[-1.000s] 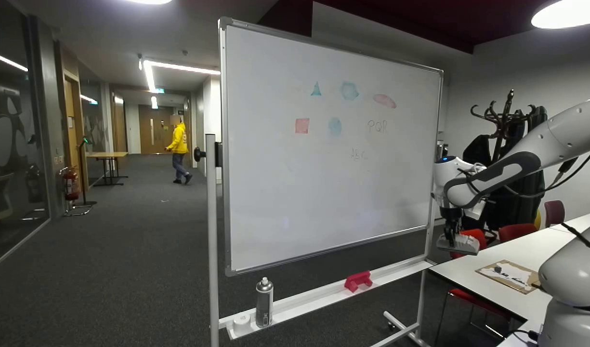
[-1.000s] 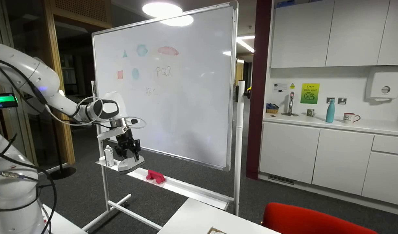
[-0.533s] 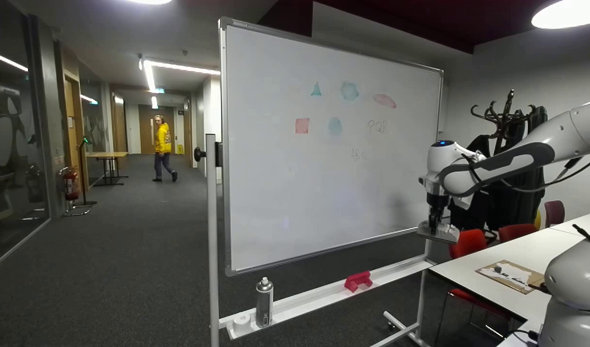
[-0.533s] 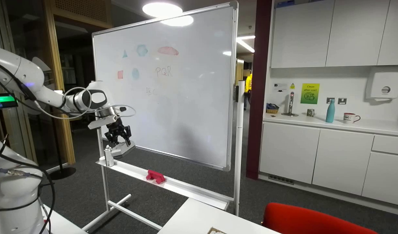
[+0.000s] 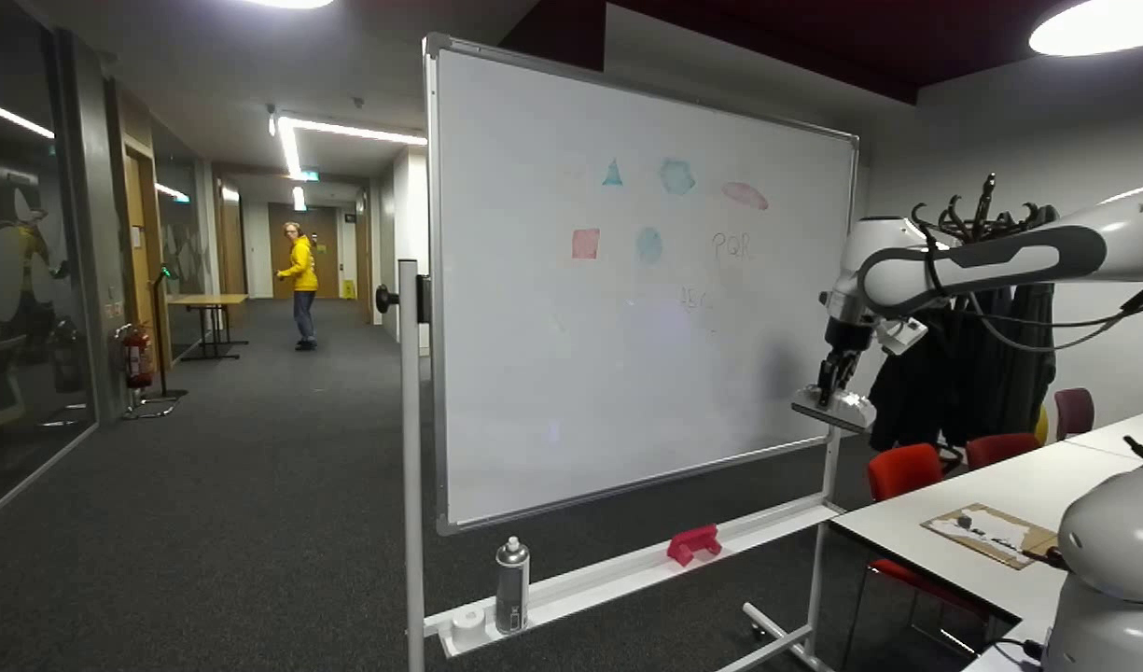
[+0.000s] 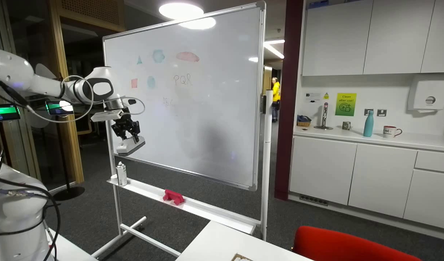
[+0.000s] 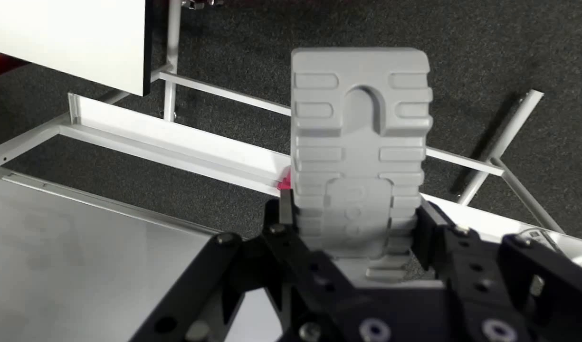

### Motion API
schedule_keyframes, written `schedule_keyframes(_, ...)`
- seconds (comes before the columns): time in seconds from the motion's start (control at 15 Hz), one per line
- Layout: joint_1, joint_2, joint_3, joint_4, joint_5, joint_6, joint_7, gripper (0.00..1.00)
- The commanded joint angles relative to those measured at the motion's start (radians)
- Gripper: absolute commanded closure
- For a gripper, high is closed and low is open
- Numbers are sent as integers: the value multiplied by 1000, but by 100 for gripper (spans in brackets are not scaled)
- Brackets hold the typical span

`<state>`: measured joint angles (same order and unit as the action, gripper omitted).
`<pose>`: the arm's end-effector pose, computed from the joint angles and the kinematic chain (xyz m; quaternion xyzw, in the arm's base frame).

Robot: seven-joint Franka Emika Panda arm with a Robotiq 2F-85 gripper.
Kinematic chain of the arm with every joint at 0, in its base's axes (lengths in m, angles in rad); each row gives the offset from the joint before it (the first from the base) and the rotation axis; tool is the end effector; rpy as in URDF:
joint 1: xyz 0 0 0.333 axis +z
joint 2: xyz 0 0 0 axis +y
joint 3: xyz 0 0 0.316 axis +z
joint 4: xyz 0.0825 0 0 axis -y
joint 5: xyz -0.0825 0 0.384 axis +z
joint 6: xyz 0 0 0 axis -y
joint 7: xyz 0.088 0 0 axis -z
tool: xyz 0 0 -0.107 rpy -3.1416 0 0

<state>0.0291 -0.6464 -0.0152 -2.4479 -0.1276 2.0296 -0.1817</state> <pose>0.3784 -0.0028 0.5435 0.9848 0.1193 0.1087 0.0646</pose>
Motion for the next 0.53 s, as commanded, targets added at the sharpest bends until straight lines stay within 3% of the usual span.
schedule_keyframes(0.0,6,37,-1,71,35,-69,28,67)
schedule_keyframes(0.2,3,16,-2,32,18,-43,13,67)
schedule_keyframes(0.27,3,19,-2,29,18,-43,13,42)
schedule_keyframes(0.47,3,23,-2,28,18,-43,13,42)
